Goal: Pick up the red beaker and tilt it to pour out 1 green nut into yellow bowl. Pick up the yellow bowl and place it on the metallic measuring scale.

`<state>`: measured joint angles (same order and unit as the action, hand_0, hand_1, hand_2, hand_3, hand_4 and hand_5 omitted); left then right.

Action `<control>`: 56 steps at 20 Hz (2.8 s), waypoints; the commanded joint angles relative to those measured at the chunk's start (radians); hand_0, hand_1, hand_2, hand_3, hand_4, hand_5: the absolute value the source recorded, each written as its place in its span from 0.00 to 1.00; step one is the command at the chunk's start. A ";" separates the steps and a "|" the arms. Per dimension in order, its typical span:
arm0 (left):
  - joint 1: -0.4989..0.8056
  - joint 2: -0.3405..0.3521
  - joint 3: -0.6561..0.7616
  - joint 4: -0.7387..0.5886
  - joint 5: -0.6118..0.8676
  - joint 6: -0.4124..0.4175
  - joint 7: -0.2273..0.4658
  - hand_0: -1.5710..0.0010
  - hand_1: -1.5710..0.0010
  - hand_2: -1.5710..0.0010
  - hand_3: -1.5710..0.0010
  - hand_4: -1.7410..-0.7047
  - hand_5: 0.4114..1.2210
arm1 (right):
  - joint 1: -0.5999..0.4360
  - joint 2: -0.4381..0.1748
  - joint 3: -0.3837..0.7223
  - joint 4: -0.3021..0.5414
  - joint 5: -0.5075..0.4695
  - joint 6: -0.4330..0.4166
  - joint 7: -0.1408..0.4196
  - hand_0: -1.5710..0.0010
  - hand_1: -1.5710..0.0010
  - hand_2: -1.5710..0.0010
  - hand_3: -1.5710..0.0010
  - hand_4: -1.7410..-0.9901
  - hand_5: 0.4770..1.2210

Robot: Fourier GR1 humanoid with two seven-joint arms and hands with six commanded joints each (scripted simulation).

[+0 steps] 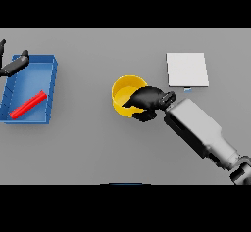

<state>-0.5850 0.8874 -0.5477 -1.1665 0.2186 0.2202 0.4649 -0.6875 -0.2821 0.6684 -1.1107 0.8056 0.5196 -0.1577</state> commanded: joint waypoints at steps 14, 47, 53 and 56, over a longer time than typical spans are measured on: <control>0.022 0.014 -0.005 -0.037 0.000 0.012 0.009 1.00 1.00 1.00 1.00 0.91 0.39 | -0.001 -0.088 -0.040 -0.147 -0.082 0.094 0.030 0.02 0.02 0.06 0.19 0.01 0.99; 0.051 0.072 0.004 -0.126 0.011 0.022 0.087 1.00 1.00 1.00 1.00 0.89 0.43 | -0.151 -0.293 -0.228 0.255 -0.081 -0.118 0.036 0.00 0.00 0.00 0.13 0.02 1.00; 0.038 0.057 -0.001 -0.100 -0.002 0.026 0.085 1.00 1.00 1.00 1.00 0.91 0.39 | -0.168 -0.245 -0.216 0.379 -0.076 -0.190 0.033 0.00 0.05 0.00 0.05 0.02 1.00; 0.028 0.053 0.000 -0.101 0.003 0.019 0.093 1.00 1.00 1.00 1.00 0.90 0.40 | -0.176 -0.235 -0.210 0.423 -0.079 -0.214 0.009 0.00 0.07 0.00 0.05 0.02 1.00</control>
<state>-0.5578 0.9403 -0.5479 -1.2672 0.2212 0.2394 0.5566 -0.8632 -0.5167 0.4591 -0.6874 0.7259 0.3059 -0.1475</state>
